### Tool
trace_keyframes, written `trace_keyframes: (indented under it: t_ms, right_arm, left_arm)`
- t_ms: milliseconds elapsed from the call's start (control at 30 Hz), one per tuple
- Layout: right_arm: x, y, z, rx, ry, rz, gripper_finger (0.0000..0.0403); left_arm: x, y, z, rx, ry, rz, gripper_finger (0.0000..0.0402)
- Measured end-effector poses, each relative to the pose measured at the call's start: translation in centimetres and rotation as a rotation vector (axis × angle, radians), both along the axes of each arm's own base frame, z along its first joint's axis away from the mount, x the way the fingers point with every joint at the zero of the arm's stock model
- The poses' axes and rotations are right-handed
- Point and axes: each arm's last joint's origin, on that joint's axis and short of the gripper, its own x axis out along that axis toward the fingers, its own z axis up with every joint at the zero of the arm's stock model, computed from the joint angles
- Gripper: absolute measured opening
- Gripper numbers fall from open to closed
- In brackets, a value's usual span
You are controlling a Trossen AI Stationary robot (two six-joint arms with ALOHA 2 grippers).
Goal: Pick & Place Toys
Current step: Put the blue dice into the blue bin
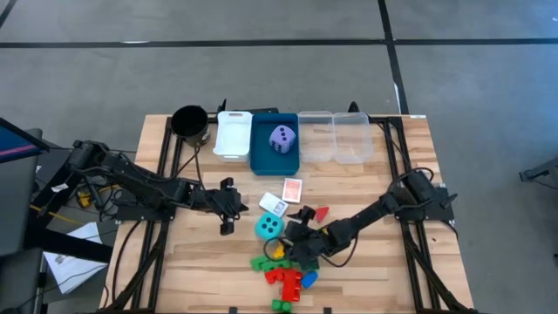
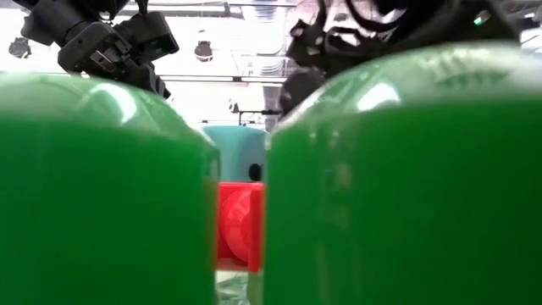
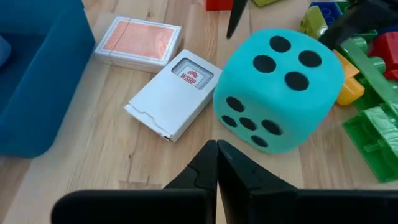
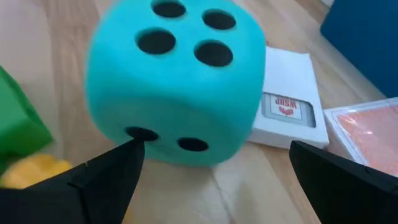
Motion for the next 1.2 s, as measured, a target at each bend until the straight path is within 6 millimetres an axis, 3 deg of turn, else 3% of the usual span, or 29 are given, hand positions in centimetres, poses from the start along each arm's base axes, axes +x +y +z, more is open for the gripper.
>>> trace_keyframes:
  t_ms: [433,800,1000,1200]
  right_arm:
    - [1.7,-0.1,0.8,0.063,-0.134,0.080,0.0395]
    - [2.0,0.0,1.2,0.112,-0.193,0.059,0.0395]
    - [2.0,0.0,1.2,0.160,-0.214,0.018,0.0395]
    - [1.7,0.2,1.1,0.191,-0.256,-0.081,0.0395]
  left_arm:
    - [-0.2,-0.1,-0.3,-0.028,0.027,-0.035,0.0000]
    - [-2.3,0.0,-3.9,-0.213,-0.106,-0.103,0.0000]
    - [-2.7,0.4,-4.5,-0.160,-0.133,-0.017,0.0000]
    - [-1.8,0.3,-5.6,-0.144,-0.137,0.000,0.0000]
